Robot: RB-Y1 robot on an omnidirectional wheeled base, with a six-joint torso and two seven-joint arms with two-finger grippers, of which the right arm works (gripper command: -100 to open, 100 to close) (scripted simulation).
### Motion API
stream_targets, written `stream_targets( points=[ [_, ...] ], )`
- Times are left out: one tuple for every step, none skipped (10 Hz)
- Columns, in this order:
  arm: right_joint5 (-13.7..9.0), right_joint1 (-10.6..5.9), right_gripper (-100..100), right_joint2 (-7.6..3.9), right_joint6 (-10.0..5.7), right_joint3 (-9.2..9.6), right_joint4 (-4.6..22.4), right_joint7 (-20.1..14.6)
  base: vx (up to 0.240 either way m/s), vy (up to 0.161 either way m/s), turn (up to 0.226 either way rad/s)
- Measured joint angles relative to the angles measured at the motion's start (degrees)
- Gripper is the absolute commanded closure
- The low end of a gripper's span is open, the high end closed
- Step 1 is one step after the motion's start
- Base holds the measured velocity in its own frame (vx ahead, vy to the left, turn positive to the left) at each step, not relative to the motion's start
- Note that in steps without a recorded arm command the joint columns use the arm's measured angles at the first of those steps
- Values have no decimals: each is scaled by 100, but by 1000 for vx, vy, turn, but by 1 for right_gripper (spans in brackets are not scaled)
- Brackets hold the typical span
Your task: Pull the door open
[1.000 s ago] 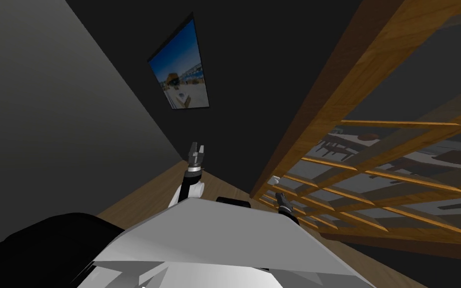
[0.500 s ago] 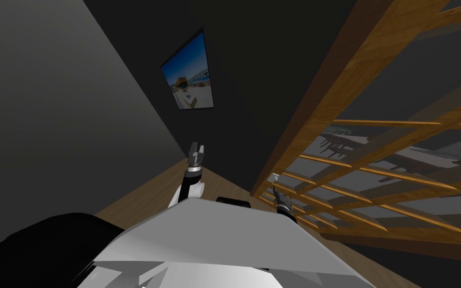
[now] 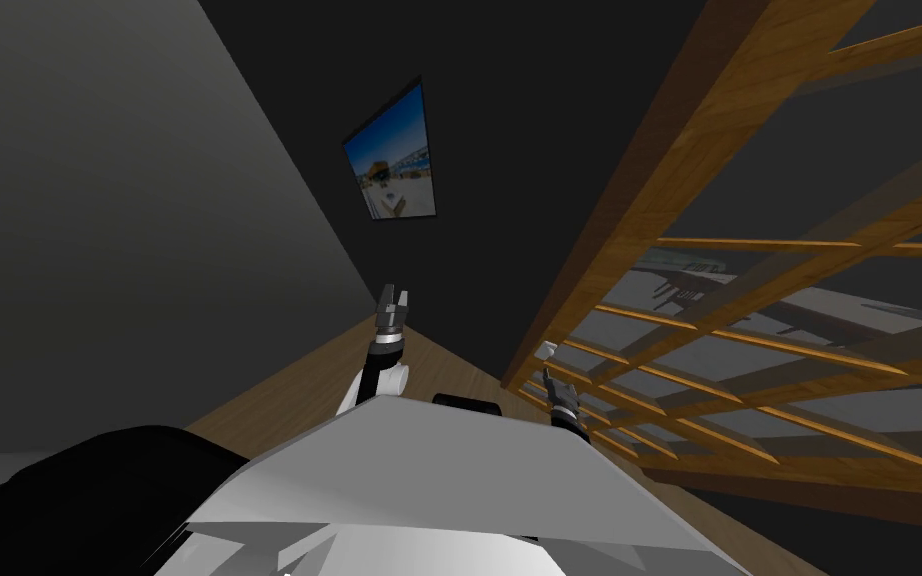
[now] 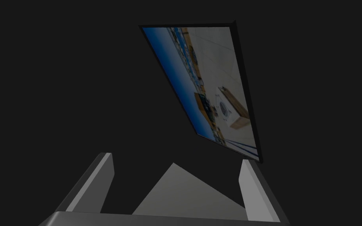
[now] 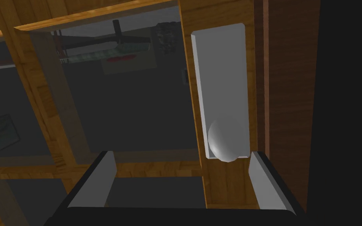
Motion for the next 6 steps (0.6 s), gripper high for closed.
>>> stream_targets(
  points=[
    [18,7,-100,-10,-129,83,0,111,-94,5,88],
    [31,3,-100,-22,-263,158,4,205,-78,-6,64],
    [39,61,-100,-13,-353,220,-105,334,-94,-17,70],
    [53,50,-100,-9,-462,285,-101,441,-100,-9,53],
    [55,80,-100,-11,-524,331,-191,555,-112,-2,89],
    [69,88,-100,-6,-631,403,-212,671,-109,1,70]
  ],
)
